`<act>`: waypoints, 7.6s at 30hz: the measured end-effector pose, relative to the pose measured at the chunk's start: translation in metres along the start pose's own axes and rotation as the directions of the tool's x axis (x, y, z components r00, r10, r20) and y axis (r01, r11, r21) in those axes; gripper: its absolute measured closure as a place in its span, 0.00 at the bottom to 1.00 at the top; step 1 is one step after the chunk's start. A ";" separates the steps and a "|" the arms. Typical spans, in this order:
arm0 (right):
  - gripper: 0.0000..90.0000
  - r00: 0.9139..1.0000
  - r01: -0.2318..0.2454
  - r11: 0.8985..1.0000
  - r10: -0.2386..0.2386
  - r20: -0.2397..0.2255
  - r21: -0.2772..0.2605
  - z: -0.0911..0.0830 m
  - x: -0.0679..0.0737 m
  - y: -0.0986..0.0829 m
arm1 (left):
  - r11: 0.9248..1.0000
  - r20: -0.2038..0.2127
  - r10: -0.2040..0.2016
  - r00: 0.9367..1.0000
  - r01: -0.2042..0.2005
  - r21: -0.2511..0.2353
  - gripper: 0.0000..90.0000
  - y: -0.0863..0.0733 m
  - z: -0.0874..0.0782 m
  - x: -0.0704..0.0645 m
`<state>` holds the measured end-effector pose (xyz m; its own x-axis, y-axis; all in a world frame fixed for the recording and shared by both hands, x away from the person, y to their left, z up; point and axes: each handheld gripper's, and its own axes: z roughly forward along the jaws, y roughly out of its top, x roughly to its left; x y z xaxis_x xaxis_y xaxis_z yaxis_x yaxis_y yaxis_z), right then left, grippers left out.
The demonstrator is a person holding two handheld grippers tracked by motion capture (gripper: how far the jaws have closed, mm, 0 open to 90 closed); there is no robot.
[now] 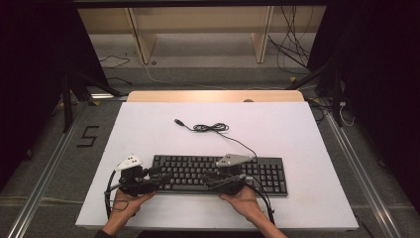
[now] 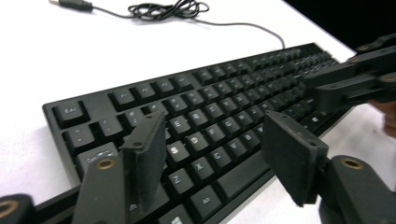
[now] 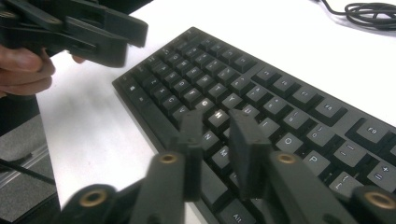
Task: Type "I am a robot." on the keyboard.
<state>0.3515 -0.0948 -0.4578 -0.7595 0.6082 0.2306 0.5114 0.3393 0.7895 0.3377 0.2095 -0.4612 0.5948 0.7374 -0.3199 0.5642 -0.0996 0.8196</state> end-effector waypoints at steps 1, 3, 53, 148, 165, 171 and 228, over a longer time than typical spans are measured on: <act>0.89 1.000 0.001 1.000 -0.001 0.001 0.004 0.001 0.000 0.000 | 1.000 -0.002 0.004 1.000 -0.004 -0.011 0.42 0.000 -0.001 -0.001; 0.92 1.000 0.002 1.000 -0.002 0.001 0.010 0.003 0.000 0.000 | 1.000 0.003 0.010 1.000 -0.010 -0.028 0.40 0.000 -0.003 -0.002; 1.00 0.999 0.010 0.991 -0.016 0.049 0.132 0.034 -0.001 -0.006 | 0.995 0.000 0.038 0.999 -0.038 -0.091 0.29 -0.008 -0.014 -0.010; 1.00 0.998 0.047 0.991 -0.044 -0.033 0.123 0.034 0.019 -0.009 | 0.993 -0.016 0.027 1.000 -0.028 -0.111 0.29 -0.009 -0.014 -0.006; 1.00 0.999 0.023 0.991 -0.020 -0.029 0.130 0.037 0.018 -0.013 | 0.994 -0.024 0.024 0.999 -0.026 -0.103 0.29 -0.010 -0.012 -0.003; 0.92 0.999 0.003 0.995 0.001 -0.037 0.104 0.031 0.016 -0.010 | 0.995 -0.028 0.022 0.999 -0.025 -0.098 0.29 -0.010 -0.011 -0.003; 0.40 0.999 0.034 0.999 -0.035 -0.030 -0.039 -0.019 0.012 -0.009 | 0.992 -0.147 0.006 0.989 0.013 0.129 0.99 -0.004 0.024 0.019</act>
<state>0.3304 -0.1043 -0.4511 -0.7890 0.5738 0.2198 0.4691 0.3315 0.8186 0.3600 0.2077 -0.4816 0.5075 0.8271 -0.2417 0.6410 -0.1750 0.7473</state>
